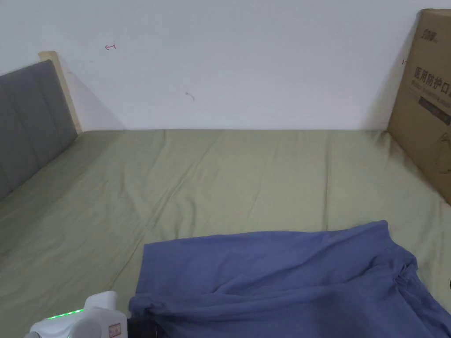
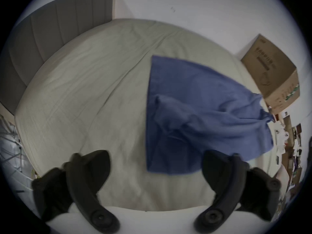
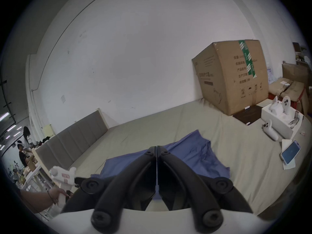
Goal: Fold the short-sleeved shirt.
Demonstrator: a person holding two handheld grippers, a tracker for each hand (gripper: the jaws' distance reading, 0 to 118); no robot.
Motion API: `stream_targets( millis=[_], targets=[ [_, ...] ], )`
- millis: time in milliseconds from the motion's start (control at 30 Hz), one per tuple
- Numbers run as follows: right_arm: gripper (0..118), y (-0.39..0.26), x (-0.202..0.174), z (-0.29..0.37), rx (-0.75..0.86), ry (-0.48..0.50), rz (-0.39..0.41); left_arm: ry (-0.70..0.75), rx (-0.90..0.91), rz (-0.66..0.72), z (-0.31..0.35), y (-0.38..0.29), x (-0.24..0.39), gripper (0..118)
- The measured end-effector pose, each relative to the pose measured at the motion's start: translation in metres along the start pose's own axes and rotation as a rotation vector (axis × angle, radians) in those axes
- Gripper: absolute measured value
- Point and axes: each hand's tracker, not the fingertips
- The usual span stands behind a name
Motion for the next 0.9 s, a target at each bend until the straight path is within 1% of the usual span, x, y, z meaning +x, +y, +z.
stream_targets(
  millis=[67, 100, 133, 167, 233, 267, 333, 367, 400, 433, 467, 500, 533, 567, 600, 633, 667, 700, 767, 800, 833, 867, 900],
  targets=[
    [1, 0.007, 0.01, 0.002, 0.024, 0.016, -0.031, -0.05, -0.084, -0.004, -0.024, -0.009, 0.003, 107],
    [1, 0.011, 0.016, -0.001, 0.013, 0.019, -0.054, -0.005, -0.037, -0.08, -0.029, -0.013, 0.008, 111],
    [1, 0.014, 0.023, -0.006, -0.023, 0.029, -0.089, 0.008, -0.021, -0.127, -0.03, -0.015, 0.013, 115],
    [1, 0.017, 0.029, -0.009, -0.053, 0.044, -0.12, 0.026, -0.034, -0.152, -0.031, -0.019, 0.019, 117],
    [1, 0.018, 0.042, -0.013, -0.061, 0.068, -0.159, 0.018, -0.025, -0.096, -0.034, -0.018, 0.015, 118],
    [1, 0.019, 0.047, -0.017, -0.073, 0.042, -0.144, 0.009, -0.031, -0.034, -0.036, -0.017, 0.01, 118],
    [1, 0.019, 0.06, -0.025, -0.132, 0.008, -0.142, 0.031, -0.063, -0.074, -0.032, -0.01, 0.015, 118],
    [1, 0.016, 0.07, -0.031, -0.161, -0.006, -0.154, 0.044, -0.066, -0.095, -0.028, -0.01, 0.02, 115],
    [1, 0.013, 0.079, -0.037, -0.186, -0.047, -0.166, 0.075, -0.049, -0.13, -0.021, -0.011, 0.024, 109],
    [1, 0.011, 0.086, -0.043, -0.22, -0.101, -0.171, 0.081, -0.013, -0.157, -0.012, -0.013, 0.028, 91],
    [1, 0.009, 0.097, -0.053, -0.277, -0.169, -0.18, 0.092, 0.032, -0.185, -0.002, -0.016, 0.031, 70],
    [5, 0.007, 0.108, -0.062, -0.328, -0.18, -0.215, 0.108, 0.07, -0.21, 0.009, -0.018, 0.032, 35],
    [36, 0.004, 0.117, -0.069, -0.366, -0.19, -0.235, 0.077, 0.084, -0.221, 0.015, -0.017, 0.031, 7],
    [76, 0.0, 0.127, -0.078, -0.407, -0.203, -0.264, 0.02, 0.081, -0.206, 0.023, -0.021, 0.032, 7],
    [110, -0.004, 0.132, -0.09, -0.462, -0.216, -0.29, 0.046, 0.097, -0.198, 0.031, -0.021, 0.03, 7],
    [118, -0.009, 0.139, -0.102, -0.527, -0.234, -0.306, -0.013, 0.113, -0.182, 0.038, -0.019, 0.029, 7],
    [118, -0.015, 0.146, -0.112, -0.544, -0.247, -0.31, -0.031, 0.142, -0.157, 0.047, -0.019, 0.029, 7],
    [118, -0.021, 0.153, -0.125, -0.602, -0.28, -0.298, -0.025, 0.166, -0.148, 0.053, -0.016, 0.027, 7],
    [117, -0.03, 0.167, -0.153, -0.699, -0.358, -0.24, -0.037, 0.164, -0.147, 0.063, -0.012, 0.027, 7],
    [116, -0.037, 0.174, -0.167, -0.766, -0.375, -0.212, -0.052, 0.157, -0.137, 0.067, -0.009, 0.029, 7],
    [113, -0.042, 0.178, -0.175, -0.791, -0.39, -0.208, -0.059, 0.153, -0.133, 0.068, -0.008, 0.03, 7],
    [107, -0.048, 0.185, -0.185, -0.838, -0.389, -0.188, -0.06, 0.151, -0.132, 0.069, -0.007, 0.03, 7],
    [99, -0.054, 0.186, -0.192, -0.875, -0.389, -0.165, -0.058, 0.149, -0.134, 0.067, -0.007, 0.029, 7]
  ],
)
